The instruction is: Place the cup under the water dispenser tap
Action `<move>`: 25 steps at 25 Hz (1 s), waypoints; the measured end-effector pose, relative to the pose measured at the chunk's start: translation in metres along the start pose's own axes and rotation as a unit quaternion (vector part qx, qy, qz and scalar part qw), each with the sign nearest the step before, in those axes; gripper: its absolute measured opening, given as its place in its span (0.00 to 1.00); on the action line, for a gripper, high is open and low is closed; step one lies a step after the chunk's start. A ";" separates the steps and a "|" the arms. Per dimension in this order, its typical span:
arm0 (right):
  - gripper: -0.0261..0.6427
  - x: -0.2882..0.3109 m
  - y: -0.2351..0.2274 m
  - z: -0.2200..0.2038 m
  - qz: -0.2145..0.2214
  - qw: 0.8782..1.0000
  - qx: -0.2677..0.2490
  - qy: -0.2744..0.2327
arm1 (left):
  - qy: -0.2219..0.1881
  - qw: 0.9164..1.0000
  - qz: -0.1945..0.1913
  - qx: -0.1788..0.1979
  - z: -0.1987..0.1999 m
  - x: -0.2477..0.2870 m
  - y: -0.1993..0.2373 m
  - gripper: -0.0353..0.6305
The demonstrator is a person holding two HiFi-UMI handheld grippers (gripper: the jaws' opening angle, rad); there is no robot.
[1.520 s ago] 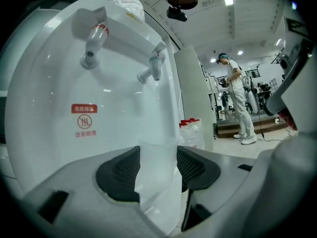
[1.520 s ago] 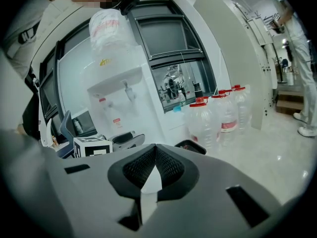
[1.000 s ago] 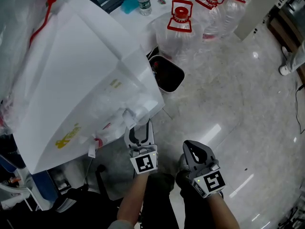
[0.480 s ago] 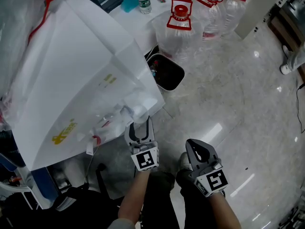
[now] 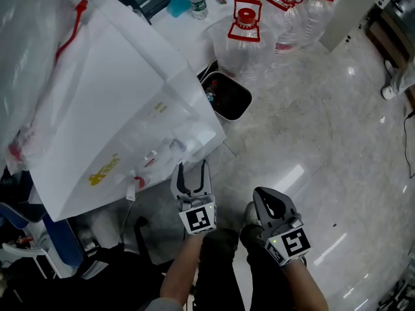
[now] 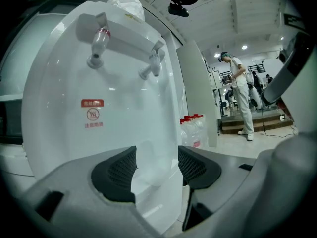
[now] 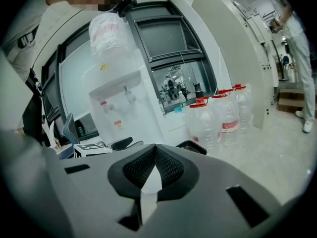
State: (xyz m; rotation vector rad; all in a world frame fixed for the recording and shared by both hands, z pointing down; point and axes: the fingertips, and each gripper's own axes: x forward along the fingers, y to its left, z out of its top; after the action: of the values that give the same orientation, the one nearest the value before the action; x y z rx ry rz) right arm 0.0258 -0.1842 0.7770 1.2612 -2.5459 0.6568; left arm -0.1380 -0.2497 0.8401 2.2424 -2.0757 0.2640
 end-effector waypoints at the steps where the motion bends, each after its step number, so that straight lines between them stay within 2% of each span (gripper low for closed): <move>1: 0.06 -0.002 0.002 0.005 0.001 1.000 0.001 0.000 | 0.006 1.000 -0.001 0.002 0.002 -0.003 0.001 0.43; 9: 0.06 -0.013 0.011 0.034 0.001 1.000 0.005 -0.008 | -0.001 1.000 -0.016 0.000 0.032 -0.013 -0.004 0.42; 14: 0.06 -0.019 0.016 0.053 0.002 1.000 0.014 -0.011 | -0.002 0.999 -0.039 0.006 0.062 -0.023 -0.009 0.33; 20: 0.06 -0.034 0.034 0.102 0.010 0.999 0.028 -0.028 | 0.011 0.997 -0.071 -0.012 0.135 -0.053 -0.014 0.20; 25: 0.06 -0.054 0.053 0.149 0.012 0.998 0.052 -0.035 | 0.018 0.991 -0.124 -0.035 0.207 -0.079 -0.024 0.16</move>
State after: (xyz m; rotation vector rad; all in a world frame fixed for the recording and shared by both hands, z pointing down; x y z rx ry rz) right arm 0.0162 -0.1911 0.6102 1.3111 -2.6165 0.7717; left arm -0.1041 -0.2052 0.6241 2.4026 -1.7357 0.2085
